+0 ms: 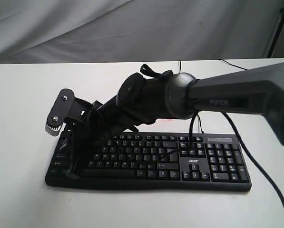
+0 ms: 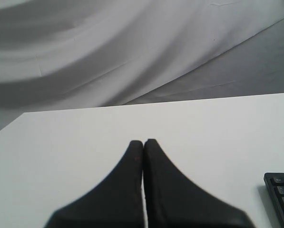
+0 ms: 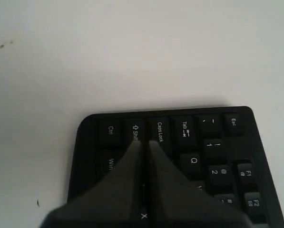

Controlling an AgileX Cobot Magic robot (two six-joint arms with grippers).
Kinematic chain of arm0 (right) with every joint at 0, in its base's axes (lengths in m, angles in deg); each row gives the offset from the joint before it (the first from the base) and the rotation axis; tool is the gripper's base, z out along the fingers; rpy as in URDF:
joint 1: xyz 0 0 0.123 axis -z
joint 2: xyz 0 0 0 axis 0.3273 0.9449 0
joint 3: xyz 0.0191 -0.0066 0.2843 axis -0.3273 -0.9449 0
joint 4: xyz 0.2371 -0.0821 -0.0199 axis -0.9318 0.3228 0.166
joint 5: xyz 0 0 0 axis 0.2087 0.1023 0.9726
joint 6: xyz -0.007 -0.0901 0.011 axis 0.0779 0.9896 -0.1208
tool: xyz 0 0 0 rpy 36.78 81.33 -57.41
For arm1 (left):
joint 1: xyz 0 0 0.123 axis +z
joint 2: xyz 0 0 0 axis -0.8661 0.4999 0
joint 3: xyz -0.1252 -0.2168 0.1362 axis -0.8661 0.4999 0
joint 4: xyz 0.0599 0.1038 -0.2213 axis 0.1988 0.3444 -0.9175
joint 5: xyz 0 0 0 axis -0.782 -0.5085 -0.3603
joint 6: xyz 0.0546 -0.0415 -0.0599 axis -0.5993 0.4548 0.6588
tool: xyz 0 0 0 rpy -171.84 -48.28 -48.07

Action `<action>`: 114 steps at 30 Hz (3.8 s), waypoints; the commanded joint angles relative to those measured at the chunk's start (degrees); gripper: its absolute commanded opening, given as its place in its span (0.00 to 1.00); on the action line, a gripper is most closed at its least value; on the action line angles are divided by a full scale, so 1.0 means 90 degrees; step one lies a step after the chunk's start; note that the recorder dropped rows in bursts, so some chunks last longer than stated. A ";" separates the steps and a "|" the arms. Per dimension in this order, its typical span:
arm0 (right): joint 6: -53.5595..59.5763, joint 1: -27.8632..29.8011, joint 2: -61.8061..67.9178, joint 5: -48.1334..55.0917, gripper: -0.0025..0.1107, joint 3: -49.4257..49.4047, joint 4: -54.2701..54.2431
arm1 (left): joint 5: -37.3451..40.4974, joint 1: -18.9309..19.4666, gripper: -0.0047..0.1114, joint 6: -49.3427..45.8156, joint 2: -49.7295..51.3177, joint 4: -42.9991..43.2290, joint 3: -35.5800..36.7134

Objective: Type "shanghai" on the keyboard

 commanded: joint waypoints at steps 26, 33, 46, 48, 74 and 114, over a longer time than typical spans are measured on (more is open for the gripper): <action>0.0015 0.0020 0.0402 -0.0396 0.02 0.0131 0.0525 | -0.0024 -0.0024 0.05 0.0017 0.0020 -0.0003 0.0033; 0.0015 0.0044 0.0402 -0.0434 0.02 0.0131 0.0626 | -0.0024 -0.0024 0.05 0.0017 0.0020 -0.0003 0.0033; 0.0015 0.0044 0.0402 -0.0460 0.02 0.0131 0.0640 | -0.0024 -0.0024 0.05 0.0017 0.0020 -0.0003 0.0033; 0.0015 0.0044 0.0428 -0.0460 0.02 0.0131 0.0640 | -0.0024 -0.0024 0.05 0.0017 0.0020 -0.0003 0.0033; 0.0015 0.0071 0.0486 -0.0505 0.02 0.0131 0.0692 | -0.0024 -0.0024 0.05 0.0017 0.0020 -0.0003 0.0033; -0.0329 0.0509 0.0045 0.0778 0.02 0.0131 0.1193 | -0.0024 -0.0024 0.05 0.0017 0.0020 -0.0003 0.0033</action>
